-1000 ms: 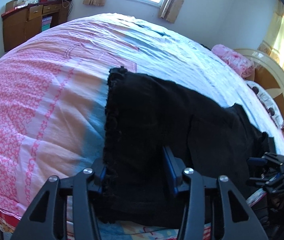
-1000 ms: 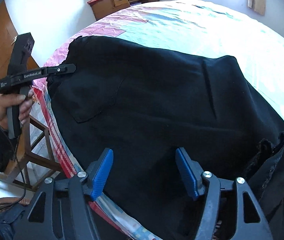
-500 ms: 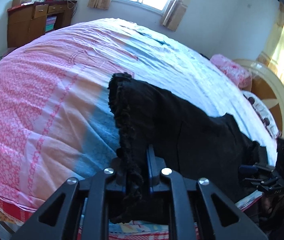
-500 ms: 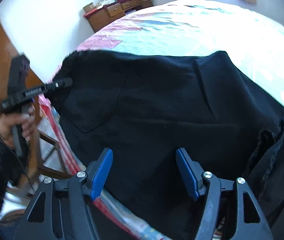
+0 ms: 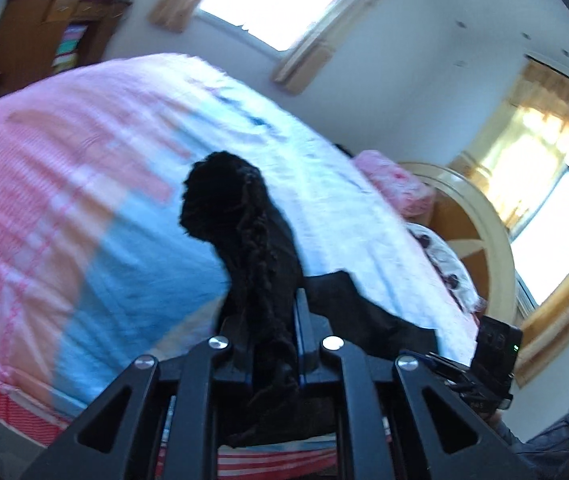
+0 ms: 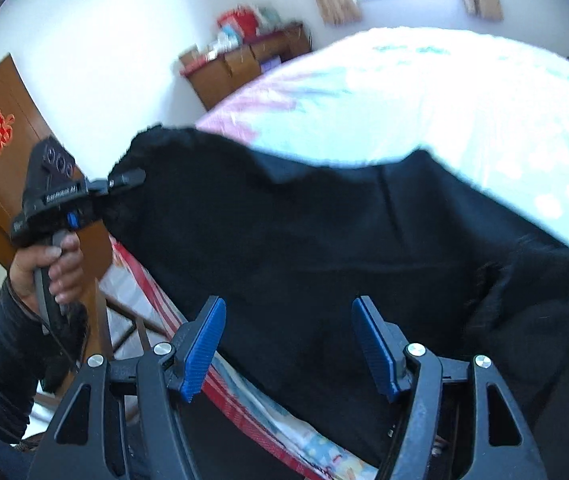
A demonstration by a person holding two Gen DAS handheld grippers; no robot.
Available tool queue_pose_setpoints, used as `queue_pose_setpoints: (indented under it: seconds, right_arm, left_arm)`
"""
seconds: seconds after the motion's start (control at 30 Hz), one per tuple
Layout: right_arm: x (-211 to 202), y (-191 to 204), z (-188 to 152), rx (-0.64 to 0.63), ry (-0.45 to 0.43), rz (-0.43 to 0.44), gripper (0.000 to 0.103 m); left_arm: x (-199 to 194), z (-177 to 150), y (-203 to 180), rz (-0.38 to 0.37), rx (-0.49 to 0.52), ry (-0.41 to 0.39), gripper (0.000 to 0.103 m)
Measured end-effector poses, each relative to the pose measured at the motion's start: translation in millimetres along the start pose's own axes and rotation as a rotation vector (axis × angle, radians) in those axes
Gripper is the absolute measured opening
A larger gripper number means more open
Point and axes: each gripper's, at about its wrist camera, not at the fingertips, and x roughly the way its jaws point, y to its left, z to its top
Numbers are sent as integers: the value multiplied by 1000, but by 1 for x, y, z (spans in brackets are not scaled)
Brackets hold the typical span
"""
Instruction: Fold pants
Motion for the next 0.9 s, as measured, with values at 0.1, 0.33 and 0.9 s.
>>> queue_pose_setpoints:
  seconds: [0.1,0.33,0.9]
  right_arm:
    - [-37,-18,-6,67,-80,-50,67]
    - [-108,-86,-43,315,-234,-225,67]
    - [-182,-163,-95,538,-371,-369,67]
  left_arm:
    - [7,7,-39,-54,74,14,14]
    - [41,17,-133,-180,260,80,14]
    - [141,-15,-295,-377,465,308,14]
